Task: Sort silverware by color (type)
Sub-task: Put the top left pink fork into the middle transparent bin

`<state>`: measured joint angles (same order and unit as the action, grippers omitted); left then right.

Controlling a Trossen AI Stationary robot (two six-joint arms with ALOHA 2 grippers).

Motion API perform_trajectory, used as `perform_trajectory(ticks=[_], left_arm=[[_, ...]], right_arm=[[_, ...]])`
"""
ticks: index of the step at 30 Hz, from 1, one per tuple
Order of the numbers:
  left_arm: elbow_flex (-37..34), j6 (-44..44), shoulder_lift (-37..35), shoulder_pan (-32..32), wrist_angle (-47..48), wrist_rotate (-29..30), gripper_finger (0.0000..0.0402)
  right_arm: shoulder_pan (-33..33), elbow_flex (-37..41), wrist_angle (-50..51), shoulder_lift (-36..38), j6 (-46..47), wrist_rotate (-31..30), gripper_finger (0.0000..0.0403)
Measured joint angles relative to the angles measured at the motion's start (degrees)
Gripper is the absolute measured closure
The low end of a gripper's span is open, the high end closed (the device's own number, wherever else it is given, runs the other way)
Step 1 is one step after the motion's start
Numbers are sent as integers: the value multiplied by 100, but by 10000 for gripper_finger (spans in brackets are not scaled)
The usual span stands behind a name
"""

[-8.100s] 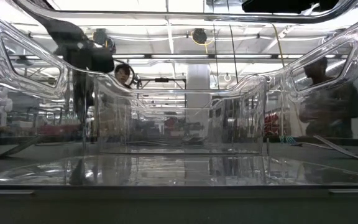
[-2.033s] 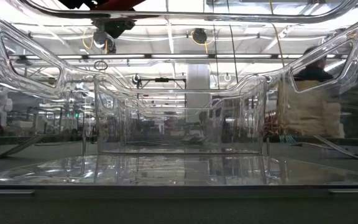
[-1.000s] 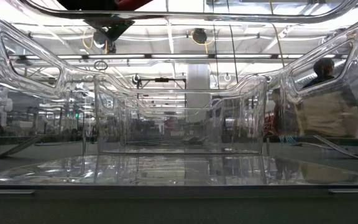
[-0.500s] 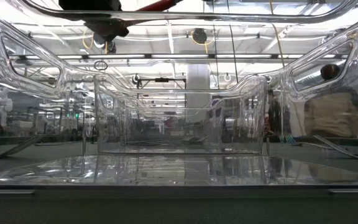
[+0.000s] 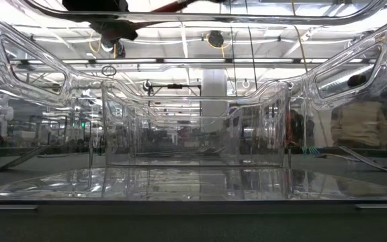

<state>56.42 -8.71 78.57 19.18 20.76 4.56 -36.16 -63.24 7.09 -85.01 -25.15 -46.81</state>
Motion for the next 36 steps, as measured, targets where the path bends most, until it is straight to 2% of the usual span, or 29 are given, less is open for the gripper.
perform_trajectory(ticks=[14,18,25,28,36], left_arm=[[0,-169,-116,-8,472,841,326],[0,-415,-112,-72,482,1313,326],[34,-455,-94,-236,587,1342,326],[262,-413,-90,-267,593,1372,326],[476,-283,-94,-275,734,1698,326]], right_arm=[[-56,0,554,17,366,-886,190],[-141,0,545,17,359,-1510,190],[-352,0,494,22,273,-2917,190],[-449,0,432,22,59,-3271,190],[-599,0,-12,24,-302,-3449,190]])
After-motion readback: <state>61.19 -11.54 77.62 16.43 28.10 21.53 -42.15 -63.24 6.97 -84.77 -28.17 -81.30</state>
